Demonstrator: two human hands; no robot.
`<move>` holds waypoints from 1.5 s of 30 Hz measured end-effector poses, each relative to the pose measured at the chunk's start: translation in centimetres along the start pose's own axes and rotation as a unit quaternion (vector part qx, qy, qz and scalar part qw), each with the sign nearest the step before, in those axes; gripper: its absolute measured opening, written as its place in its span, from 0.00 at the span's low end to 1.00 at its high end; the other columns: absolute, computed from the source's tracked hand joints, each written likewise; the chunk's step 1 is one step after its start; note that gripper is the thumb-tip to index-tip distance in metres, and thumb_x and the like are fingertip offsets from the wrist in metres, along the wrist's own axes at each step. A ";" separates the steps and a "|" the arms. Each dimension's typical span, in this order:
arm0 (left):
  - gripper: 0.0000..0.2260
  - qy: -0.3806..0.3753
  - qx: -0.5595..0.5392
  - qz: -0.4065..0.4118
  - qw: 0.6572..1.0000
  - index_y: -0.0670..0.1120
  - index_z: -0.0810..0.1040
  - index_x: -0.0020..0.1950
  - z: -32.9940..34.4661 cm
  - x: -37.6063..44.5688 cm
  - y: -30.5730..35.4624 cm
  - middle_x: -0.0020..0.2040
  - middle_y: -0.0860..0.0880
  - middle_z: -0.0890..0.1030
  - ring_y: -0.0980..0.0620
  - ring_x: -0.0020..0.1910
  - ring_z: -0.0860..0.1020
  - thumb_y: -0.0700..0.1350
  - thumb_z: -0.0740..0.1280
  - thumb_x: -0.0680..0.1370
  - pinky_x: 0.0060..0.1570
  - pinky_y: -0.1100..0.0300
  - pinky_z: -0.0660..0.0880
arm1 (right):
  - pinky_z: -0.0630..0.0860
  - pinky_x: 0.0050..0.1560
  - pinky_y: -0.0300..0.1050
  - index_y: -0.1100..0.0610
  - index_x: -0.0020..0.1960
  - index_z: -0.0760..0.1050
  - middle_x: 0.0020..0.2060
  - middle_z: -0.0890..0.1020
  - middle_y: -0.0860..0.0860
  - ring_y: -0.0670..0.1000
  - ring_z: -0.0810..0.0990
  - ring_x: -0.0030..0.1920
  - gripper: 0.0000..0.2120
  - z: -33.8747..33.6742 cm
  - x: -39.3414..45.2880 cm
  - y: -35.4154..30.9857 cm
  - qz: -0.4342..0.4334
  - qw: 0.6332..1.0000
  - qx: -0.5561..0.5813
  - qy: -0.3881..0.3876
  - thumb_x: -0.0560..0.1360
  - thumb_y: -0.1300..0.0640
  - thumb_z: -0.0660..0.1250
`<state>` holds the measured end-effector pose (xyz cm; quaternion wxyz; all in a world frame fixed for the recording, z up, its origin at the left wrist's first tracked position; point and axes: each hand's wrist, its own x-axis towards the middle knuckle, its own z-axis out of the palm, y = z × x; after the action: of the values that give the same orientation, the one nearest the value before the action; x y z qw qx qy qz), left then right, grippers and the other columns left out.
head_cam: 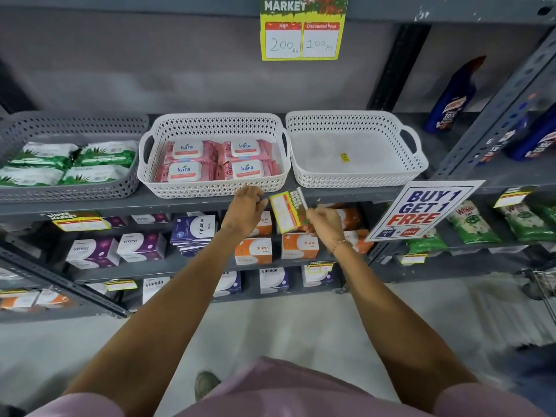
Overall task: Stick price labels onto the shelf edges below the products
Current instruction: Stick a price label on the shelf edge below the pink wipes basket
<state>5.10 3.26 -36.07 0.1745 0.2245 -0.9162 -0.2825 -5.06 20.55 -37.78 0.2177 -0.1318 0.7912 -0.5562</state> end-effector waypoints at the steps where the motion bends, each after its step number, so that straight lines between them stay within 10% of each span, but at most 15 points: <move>1: 0.09 -0.001 0.002 0.013 1.000 0.39 0.76 0.55 0.0 -0.2 -0.1 0.52 0.39 0.75 0.43 0.49 0.75 0.41 0.63 0.79 0.51 0.50 0.75 | 0.73 0.26 0.33 0.57 0.30 0.75 0.24 0.80 0.50 0.43 0.78 0.25 0.12 -0.3 -0.5 0.6 -0.012 0.999 -0.030 -0.043 0.73 0.59 0.63; 7: 0.17 -0.070 0.071 0.055 0.994 0.38 0.71 0.67 0.6 -1.2 -1.9 0.53 0.39 0.71 0.47 0.49 0.71 0.37 0.64 0.78 0.50 0.60 0.73 | 0.74 0.35 0.39 0.58 0.36 0.76 0.35 0.81 0.53 0.48 0.80 0.36 0.07 1.3 -1.8 1.8 -0.064 0.963 -0.178 -0.191 0.72 0.60 0.65; 10: 0.08 -0.064 0.049 0.004 0.997 0.35 0.73 0.55 0.5 -1.7 -3.3 0.49 0.43 0.74 0.52 0.44 0.75 0.38 0.63 0.78 0.38 0.68 0.73 | 0.72 0.34 0.33 0.57 0.35 0.76 0.33 0.80 0.50 0.44 0.77 0.34 0.07 2.7 -1.8 0.4 -0.093 0.944 -0.210 -0.238 0.71 0.59 0.65; 15: 0.06 -0.068 0.025 -0.054 0.996 0.34 0.79 0.49 -1.2 -2.9 -5.8 0.46 0.41 0.73 0.52 0.42 0.72 0.36 0.67 0.76 0.41 0.70 0.62 | 0.77 0.45 0.51 0.56 0.34 0.75 0.39 0.83 0.58 0.49 0.79 0.39 0.07 4.7 -0.9 -1.1 -0.117 0.932 -0.227 -0.258 0.71 0.59 0.66; 28: 0.05 0.103 -0.128 -0.201 0.966 0.42 0.84 0.42 -5.9 -3.6 -8.1 0.39 0.47 0.85 0.59 0.34 0.79 0.43 0.75 0.69 0.39 0.76 0.73 | 0.78 0.42 0.52 0.58 0.44 0.82 0.44 0.82 0.55 0.55 0.80 0.42 0.08 10.8 -0.4 -2.7 -0.189 0.948 -0.254 -0.023 0.73 0.53 0.70; 33: 0.07 0.100 -0.070 -0.192 0.974 0.40 0.84 0.44 -5.6 -2.9 -8.5 0.42 0.44 0.86 0.48 0.42 0.83 0.44 0.72 0.73 0.51 0.55 0.78 | 0.76 0.38 0.47 0.57 0.42 0.83 0.42 0.83 0.55 0.56 0.80 0.41 0.08 12.3 0.3 -3.8 -0.168 0.952 -0.253 0.029 0.73 0.53 0.70; 45: 0.04 0.139 -0.082 -0.136 0.977 0.41 0.82 0.42 -4.1 -3.2 -9.5 0.40 0.45 0.84 0.51 0.39 0.79 0.42 0.72 0.73 0.40 0.63 0.72 | 0.77 0.45 0.53 0.59 0.39 0.80 0.38 0.84 0.54 0.55 0.80 0.40 0.05 13.3 0.7 -2.6 -0.214 0.942 -0.249 0.074 0.71 0.57 0.72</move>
<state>12.59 -3.98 -39.16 0.2777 0.3690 -0.8175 -0.3440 0.78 8.39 -39.34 -0.0054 -0.3067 0.8713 -0.3831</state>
